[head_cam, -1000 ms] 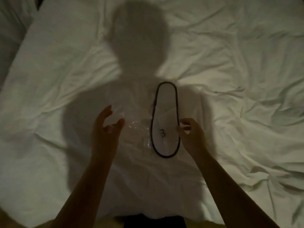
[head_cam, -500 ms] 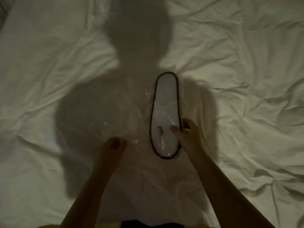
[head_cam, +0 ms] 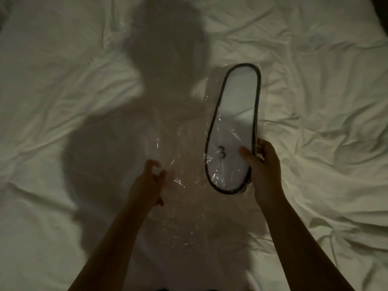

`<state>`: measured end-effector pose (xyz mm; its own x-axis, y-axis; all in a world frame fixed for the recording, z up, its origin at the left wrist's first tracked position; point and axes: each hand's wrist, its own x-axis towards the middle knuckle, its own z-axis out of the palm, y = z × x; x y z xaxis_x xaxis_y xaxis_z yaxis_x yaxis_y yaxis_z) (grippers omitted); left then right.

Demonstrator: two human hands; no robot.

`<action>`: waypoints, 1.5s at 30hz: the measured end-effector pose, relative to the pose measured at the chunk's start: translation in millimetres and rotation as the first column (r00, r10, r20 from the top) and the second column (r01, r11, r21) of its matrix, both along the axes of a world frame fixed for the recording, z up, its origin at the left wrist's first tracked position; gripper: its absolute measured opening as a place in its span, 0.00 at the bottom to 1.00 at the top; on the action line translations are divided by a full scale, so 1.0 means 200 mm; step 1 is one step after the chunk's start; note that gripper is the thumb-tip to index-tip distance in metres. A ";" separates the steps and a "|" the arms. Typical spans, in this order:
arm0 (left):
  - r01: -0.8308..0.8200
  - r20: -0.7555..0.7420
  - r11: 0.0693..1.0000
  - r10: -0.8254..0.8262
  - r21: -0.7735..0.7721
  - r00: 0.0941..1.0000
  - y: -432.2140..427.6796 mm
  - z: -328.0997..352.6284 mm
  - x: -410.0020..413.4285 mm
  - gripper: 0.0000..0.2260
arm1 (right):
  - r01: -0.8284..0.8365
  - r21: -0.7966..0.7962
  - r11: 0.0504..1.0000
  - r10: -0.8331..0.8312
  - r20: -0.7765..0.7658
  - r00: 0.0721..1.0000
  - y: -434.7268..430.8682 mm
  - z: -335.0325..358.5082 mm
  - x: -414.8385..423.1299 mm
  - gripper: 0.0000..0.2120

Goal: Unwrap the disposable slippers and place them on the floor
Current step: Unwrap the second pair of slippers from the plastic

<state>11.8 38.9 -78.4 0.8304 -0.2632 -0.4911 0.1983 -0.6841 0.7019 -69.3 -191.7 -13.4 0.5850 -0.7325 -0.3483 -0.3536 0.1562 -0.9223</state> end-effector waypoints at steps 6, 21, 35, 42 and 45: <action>-0.058 0.170 0.987 0.031 0.153 0.985 -0.08 -0.04 0.04 0.19 | 0.008 -0.009 1.000 -0.008 0.003 1.000 -0.01 0.04 -0.05 0.14; -0.190 0.440 0.981 0.149 0.048 0.886 -0.20 0.21 0.05 0.31 | 0.054 0.014 0.998 -0.056 0.142 0.988 -0.06 0.35 -0.07 0.18; 0.157 0.215 0.651 0.009 -0.743 0.977 -0.46 2.20 0.31 0.27 | -0.101 -0.208 0.973 0.198 0.526 0.827 0.04 1.80 0.21 0.12; 0.285 0.421 0.567 0.121 -0.772 0.899 -0.35 3.02 0.20 0.16 | -0.141 -0.357 0.923 0.355 0.654 0.668 0.16 2.60 0.14 0.14; 0.315 0.475 0.504 0.227 -0.804 0.850 -0.28 3.30 0.11 0.13 | -0.161 -0.417 0.895 0.423 0.676 0.603 0.23 2.88 0.05 0.23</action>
